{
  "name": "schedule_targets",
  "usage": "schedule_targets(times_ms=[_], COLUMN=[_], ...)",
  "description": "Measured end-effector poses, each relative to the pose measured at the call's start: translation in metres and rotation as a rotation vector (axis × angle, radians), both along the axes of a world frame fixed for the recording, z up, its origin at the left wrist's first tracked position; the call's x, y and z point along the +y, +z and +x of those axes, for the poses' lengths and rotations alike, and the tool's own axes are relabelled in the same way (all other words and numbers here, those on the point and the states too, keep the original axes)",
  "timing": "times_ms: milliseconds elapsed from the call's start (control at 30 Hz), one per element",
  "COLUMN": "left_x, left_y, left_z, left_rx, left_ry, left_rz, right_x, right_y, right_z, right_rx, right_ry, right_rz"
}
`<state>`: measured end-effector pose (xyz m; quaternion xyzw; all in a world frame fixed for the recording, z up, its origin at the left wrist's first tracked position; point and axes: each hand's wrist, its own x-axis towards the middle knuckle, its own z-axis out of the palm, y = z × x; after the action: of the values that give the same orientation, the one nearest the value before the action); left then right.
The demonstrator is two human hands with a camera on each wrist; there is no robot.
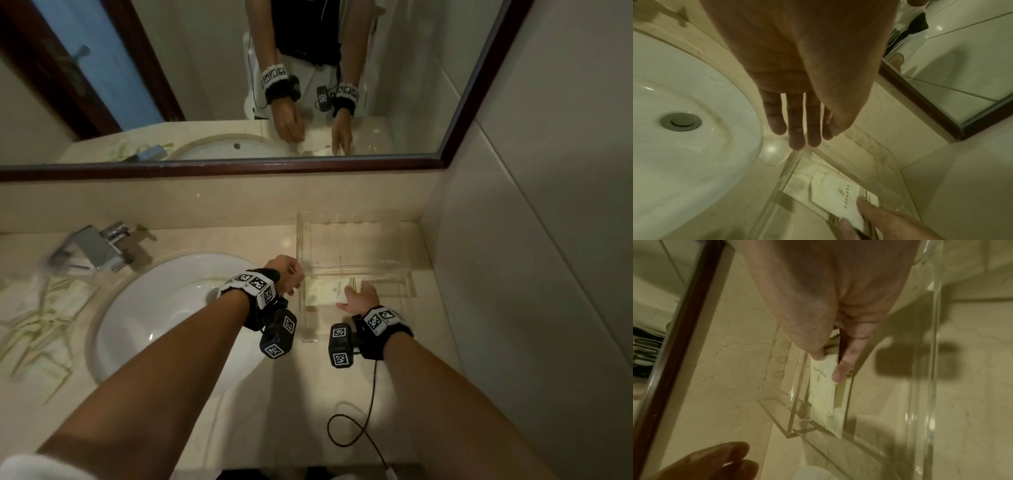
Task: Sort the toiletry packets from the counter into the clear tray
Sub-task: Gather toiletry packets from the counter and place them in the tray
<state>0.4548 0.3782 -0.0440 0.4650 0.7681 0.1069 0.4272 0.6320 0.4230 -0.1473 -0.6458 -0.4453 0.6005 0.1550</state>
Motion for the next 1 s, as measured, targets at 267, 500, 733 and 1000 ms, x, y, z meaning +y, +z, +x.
schedule_targets(times_ms=[267, 500, 733, 1000], left_x=[0.001, 0.006, 0.009, 0.006], left_y=[-0.01, -0.012, -0.014, -0.009], left_z=[-0.012, -0.013, -0.011, -0.015], left_rx=[-0.005, -0.003, -0.012, -0.003], left_ry=[0.033, 0.042, 0.037, 0.018], left_rz=[-0.021, -0.027, -0.027, -0.012], right_x=[0.005, 0.0, -0.006, -0.004], right_y=[-0.019, -0.002, -0.001, 0.011], right_z=[-0.007, -0.002, 0.001, -0.001], right_rx=[-0.236, -0.276, -0.397, -0.464], right_ry=[0.175, 0.112, 0.28, 0.326], right_rz=[0.048, 0.077, 0.179, 0.232])
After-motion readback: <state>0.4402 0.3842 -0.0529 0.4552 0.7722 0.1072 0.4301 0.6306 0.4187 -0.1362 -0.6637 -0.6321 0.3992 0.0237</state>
